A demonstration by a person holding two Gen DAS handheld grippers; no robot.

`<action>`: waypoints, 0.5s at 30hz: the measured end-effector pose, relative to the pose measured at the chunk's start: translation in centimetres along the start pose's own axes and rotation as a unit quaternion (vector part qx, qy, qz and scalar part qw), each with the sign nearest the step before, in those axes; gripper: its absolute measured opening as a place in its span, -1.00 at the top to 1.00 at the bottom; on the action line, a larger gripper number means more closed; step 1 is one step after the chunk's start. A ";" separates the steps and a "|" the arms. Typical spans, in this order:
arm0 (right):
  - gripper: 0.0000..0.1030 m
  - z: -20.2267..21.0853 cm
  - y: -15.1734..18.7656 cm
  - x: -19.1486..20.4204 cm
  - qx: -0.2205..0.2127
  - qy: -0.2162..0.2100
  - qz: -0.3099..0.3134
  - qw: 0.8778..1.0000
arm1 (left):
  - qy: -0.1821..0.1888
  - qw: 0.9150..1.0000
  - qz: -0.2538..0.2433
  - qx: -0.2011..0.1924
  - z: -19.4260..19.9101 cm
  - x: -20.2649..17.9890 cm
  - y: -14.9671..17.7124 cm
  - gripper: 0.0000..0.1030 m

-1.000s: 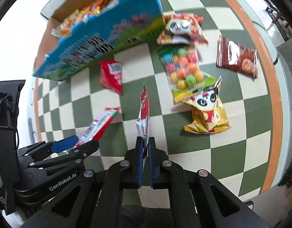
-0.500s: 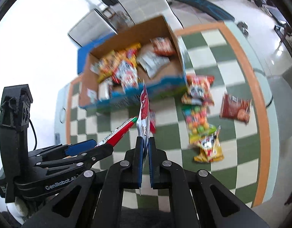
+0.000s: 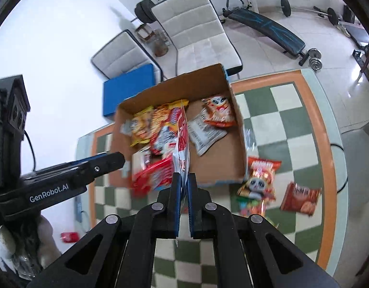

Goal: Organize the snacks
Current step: 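Carry both packs over the box and open both grippers to drop them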

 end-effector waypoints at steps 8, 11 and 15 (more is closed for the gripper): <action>0.86 -6.8 -1.3 -2.9 0.052 0.009 -0.034 0.998 | -0.040 0.998 0.018 0.037 -3.9 1.9 -0.6 0.36; 0.79 -7.5 -1.2 -3.5 0.060 0.017 -0.039 0.997 | -0.042 0.998 0.019 0.041 -3.9 2.2 -0.1 0.36; 0.54 -7.2 -1.0 -4.2 0.059 0.023 -0.045 0.997 | -0.043 0.998 0.019 0.036 -3.2 2.3 0.7 0.36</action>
Point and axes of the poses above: each gripper's, at about its wrist camera, not at the fingertips, and z roughly against the way its jaws point, x to its left, y to its underside, the point moved 9 cm from there along -z, roughly the way its jaws point, and after that the axes turned 10 degrees about z, right-handed, at the moved point
